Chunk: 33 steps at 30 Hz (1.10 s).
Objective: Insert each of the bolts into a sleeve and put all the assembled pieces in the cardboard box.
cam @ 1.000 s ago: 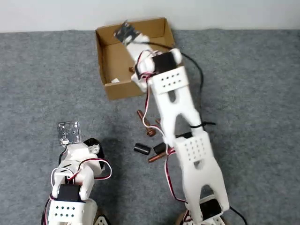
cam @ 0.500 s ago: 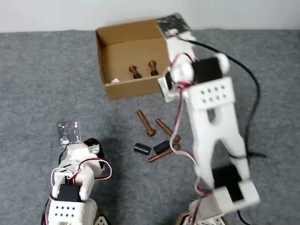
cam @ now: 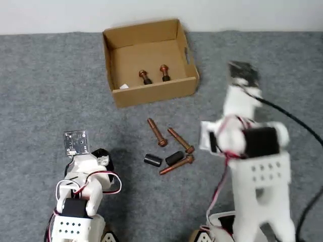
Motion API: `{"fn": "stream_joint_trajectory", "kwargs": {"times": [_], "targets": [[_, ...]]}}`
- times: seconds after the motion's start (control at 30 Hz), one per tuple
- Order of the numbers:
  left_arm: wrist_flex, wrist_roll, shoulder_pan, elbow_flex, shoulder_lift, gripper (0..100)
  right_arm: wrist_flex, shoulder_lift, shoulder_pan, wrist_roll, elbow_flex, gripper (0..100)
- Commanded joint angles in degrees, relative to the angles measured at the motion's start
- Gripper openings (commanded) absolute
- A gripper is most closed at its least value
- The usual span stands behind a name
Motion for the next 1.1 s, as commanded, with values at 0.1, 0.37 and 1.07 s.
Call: {"fn": "stream_joint_trajectory", "kwargs": {"times": [0.1, 0.37, 1.07], "targets": [[7.0, 0.5, 2.5, -12.7, -0.1, 1, -8.0, -20.1, 8.7, -0.7, 22.2, 0.8], [19.2, -5.2, 14.8, -24.0, 6.8, 1, -8.5, -39.4, 14.5, -0.7, 38.4, 0.8], [14.9, -12.7, 34.5, -64.9, 72.7, 1, -11.3, -60.4, 18.2, 2.0, 47.6, 0.8]]}}
